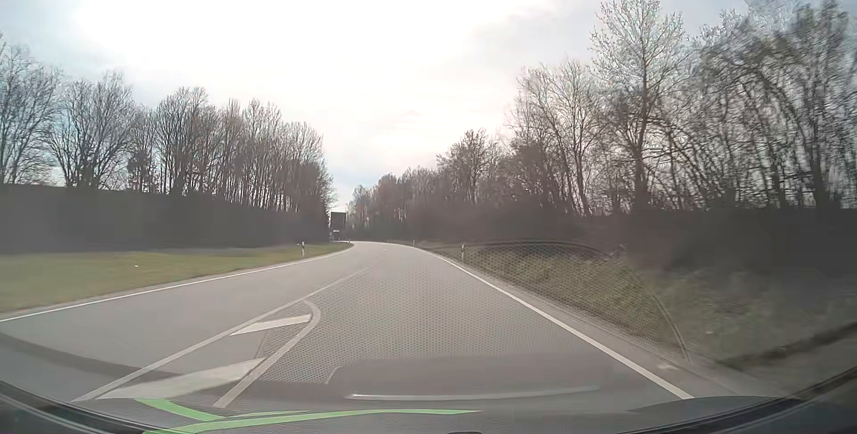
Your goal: Follow the waypoints while adhering to traffic rules and regulations
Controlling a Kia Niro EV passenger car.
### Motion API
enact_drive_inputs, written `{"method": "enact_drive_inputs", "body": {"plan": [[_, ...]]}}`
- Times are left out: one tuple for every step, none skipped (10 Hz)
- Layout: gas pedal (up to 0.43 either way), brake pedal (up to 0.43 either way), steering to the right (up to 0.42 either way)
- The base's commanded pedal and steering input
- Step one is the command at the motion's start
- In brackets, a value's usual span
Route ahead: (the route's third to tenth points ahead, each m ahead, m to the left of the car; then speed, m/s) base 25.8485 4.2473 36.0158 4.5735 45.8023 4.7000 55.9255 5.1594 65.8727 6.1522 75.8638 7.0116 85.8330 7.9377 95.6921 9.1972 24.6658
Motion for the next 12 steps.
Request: {"method": "enact_drive_inputs", "body": {"plan": [[0.268, 0.0, -0.008], [0.268, 0.0, -0.008], [0.268, 0.0, -0.008], [0.268, 0.0, -0.008], [0.268, 0.0, -0.008], [0.268, 0.0, -0.008], [0.268, 0.0, -0.007], [0.268, 0.0, -0.007], [0.268, 0.0, -0.007], [0.268, 0.0, -0.007], [0.268, 0.0, -0.007], [0.268, 0.0, -0.007]]}}
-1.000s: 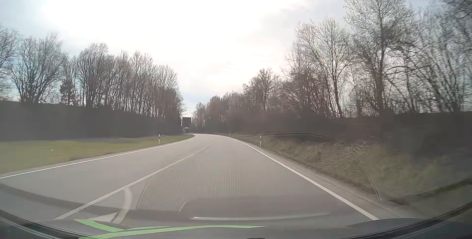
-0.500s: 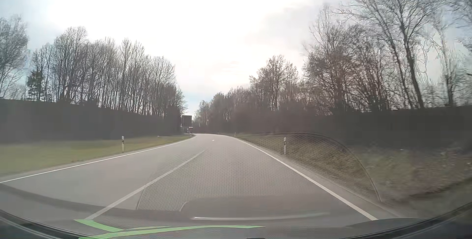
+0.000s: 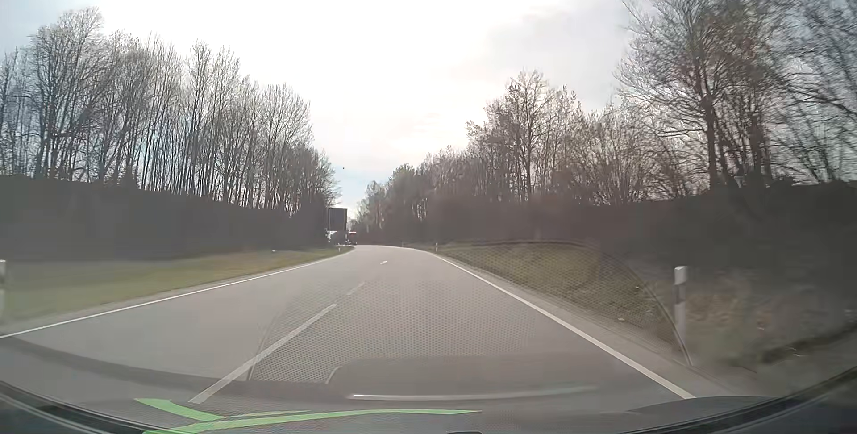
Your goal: Follow the waypoints while adhering to traffic rules and regulations
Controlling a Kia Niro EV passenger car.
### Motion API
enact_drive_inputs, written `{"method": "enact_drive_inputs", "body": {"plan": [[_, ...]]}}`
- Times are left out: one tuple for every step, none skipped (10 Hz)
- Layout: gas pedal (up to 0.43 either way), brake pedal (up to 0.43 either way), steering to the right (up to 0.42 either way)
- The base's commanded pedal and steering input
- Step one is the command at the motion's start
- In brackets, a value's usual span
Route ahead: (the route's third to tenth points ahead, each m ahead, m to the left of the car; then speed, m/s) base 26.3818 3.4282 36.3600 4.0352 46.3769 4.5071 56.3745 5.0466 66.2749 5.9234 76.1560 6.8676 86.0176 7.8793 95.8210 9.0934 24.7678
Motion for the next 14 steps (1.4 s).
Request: {"method": "enact_drive_inputs", "body": {"plan": [[0.268, 0.0, -0.007], [0.268, 0.0, -0.006], [0.268, 0.0, -0.007], [0.268, 0.0, -0.006], [0.268, 0.0, -0.007], [0.268, 0.0, -0.007], [0.268, 0.0, -0.007], [0.268, 0.0, -0.007], [0.268, 0.0, -0.007], [0.268, 0.0, -0.007], [0.268, 0.0, -0.007], [0.268, 0.0, -0.008], [0.268, 0.0, -0.008], [0.268, 0.0, -0.008]]}}
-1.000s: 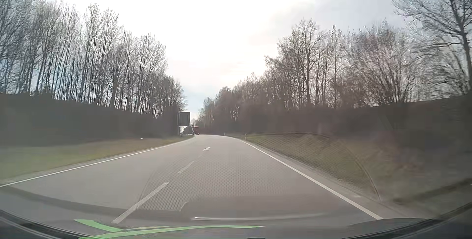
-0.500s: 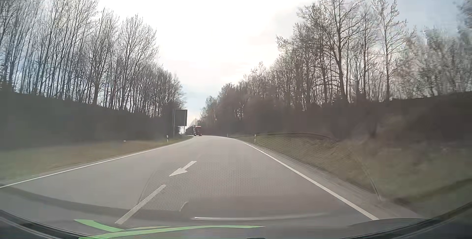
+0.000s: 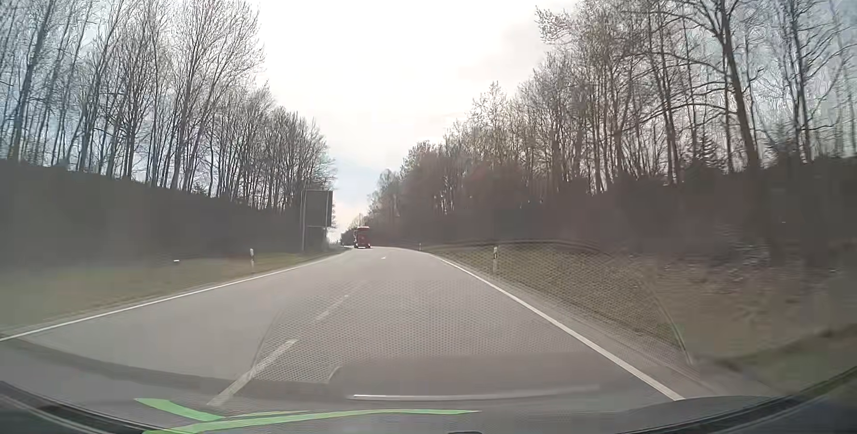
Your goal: Follow the waypoints while adhering to traffic rules and regulations
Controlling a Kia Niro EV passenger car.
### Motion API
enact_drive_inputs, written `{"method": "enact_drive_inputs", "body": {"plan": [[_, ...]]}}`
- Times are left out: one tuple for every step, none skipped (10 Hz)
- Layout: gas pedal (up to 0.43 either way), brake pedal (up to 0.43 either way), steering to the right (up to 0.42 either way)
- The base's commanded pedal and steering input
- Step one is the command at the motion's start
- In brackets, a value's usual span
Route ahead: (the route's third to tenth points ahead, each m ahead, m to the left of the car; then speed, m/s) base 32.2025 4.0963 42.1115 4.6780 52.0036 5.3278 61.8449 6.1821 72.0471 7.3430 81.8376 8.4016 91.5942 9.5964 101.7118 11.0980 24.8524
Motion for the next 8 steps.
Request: {"method": "enact_drive_inputs", "body": {"plan": [[0.268, 0.0, -0.009], [0.268, 0.0, -0.009], [0.268, 0.0, -0.008], [0.268, 0.0, -0.009], [0.268, 0.0, -0.008], [0.268, 0.0, -0.008], [0.268, 0.0, -0.009], [0.268, 0.0, -0.009]]}}
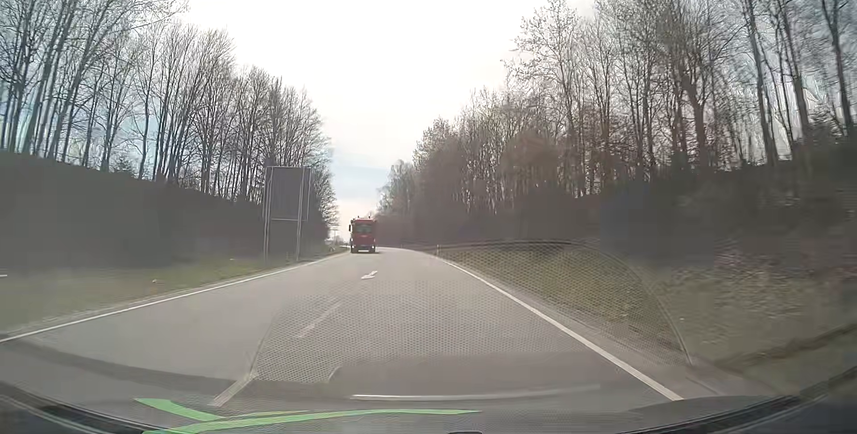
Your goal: Follow the waypoints while adhering to traffic rules and regulations
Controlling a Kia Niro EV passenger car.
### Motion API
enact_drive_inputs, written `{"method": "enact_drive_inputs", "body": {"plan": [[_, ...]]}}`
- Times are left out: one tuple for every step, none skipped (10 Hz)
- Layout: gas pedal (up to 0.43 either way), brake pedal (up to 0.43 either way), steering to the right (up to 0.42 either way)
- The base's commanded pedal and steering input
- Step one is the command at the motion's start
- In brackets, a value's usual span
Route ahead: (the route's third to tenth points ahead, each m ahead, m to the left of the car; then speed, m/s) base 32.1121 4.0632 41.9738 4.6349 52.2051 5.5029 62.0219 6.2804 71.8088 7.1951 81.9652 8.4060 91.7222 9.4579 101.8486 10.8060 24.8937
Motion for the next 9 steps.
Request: {"method": "enact_drive_inputs", "body": {"plan": [[0.268, 0.0, -0.009], [0.268, 0.0, -0.009], [0.268, 0.0, -0.008], [0.268, 0.0, -0.009], [0.268, 0.0, -0.009], [0.268, 0.0, -0.009], [0.268, 0.0, -0.009], [0.268, 0.0, -0.009], [0.268, 0.0, -0.009]]}}
